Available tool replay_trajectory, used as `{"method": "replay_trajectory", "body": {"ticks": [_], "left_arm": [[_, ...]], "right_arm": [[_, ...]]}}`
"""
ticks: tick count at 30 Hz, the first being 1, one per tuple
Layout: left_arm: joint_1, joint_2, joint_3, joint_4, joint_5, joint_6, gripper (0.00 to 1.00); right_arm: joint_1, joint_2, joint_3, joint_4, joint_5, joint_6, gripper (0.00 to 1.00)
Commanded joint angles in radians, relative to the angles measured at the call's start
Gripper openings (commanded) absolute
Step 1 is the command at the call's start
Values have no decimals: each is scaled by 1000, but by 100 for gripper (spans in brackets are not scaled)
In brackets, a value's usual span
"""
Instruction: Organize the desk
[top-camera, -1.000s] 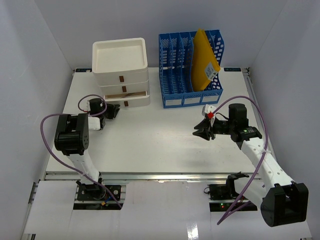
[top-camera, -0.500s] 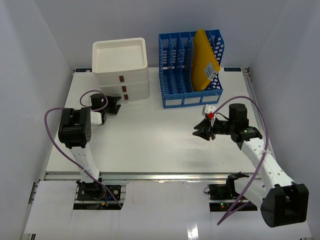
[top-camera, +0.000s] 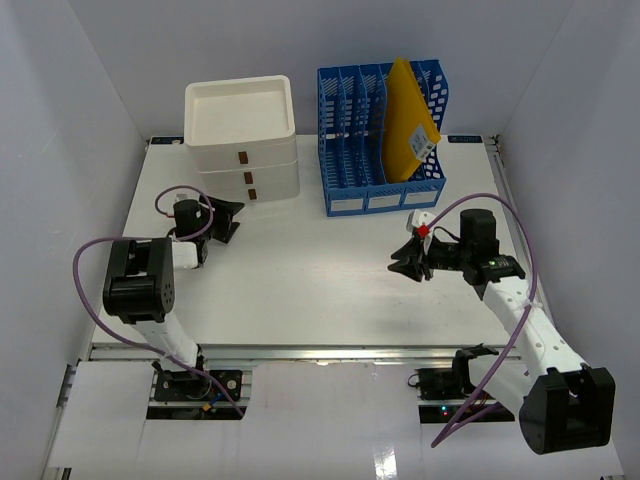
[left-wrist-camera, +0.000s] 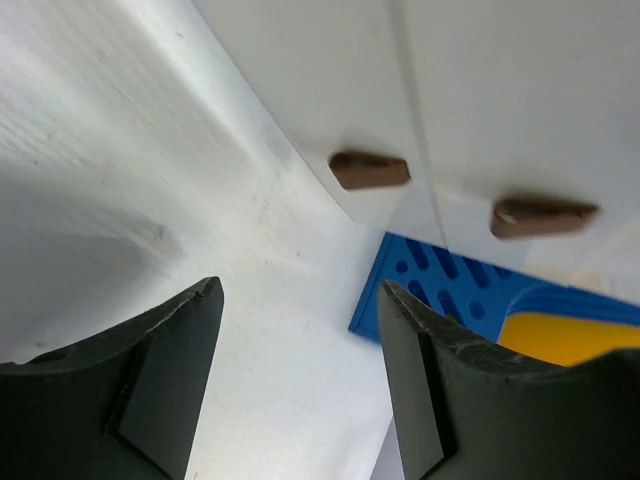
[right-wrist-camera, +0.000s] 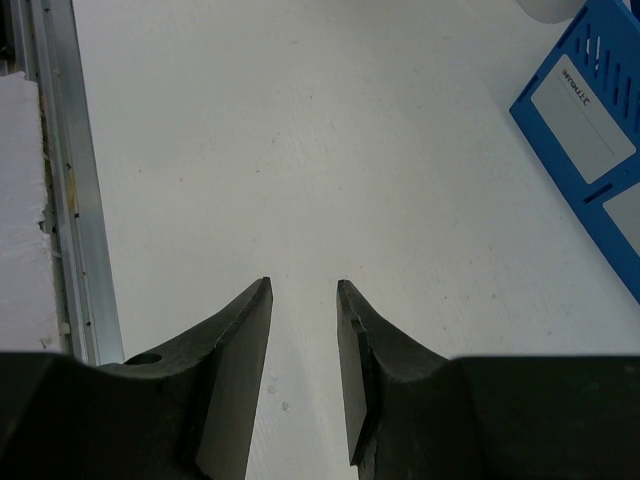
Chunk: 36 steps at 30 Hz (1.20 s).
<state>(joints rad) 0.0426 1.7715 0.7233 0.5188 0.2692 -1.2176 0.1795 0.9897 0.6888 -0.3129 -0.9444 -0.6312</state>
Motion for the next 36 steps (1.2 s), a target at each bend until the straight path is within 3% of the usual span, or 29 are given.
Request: {"method": "replay_trajectory", "body": {"ticks": [1, 7, 12, 14, 16, 18, 22, 28, 36], "left_arm": [[18, -154, -36, -21, 57, 157, 74], [20, -376, -27, -167, 222, 437, 78], [20, -646, -79, -276, 364, 615, 80], [20, -805, -103, -333, 390, 656, 82], [19, -917, -130, -403, 418, 711, 97], [20, -1064, -143, -448, 434, 743, 98], [20, -1210, -135, -509, 474, 786, 98], [19, -1223, -127, -569, 550, 781, 98], [17, -1256, -130, -620, 578, 774, 98]], "right_arm": [[-16, -11, -10, 17, 0, 3, 39], [-20, -8, 8, 14, 31, 20, 44], [-21, -5, 34, -3, 60, 29, 81], [-21, -5, 52, -13, 73, 40, 90], [-23, -9, 64, -24, 105, 52, 90], [-25, -24, 83, -32, 129, 81, 90], [-26, -43, 110, -11, 216, 181, 90], [-28, -18, 148, 6, 342, 350, 90], [-29, -57, 127, 6, 372, 347, 90]]}}
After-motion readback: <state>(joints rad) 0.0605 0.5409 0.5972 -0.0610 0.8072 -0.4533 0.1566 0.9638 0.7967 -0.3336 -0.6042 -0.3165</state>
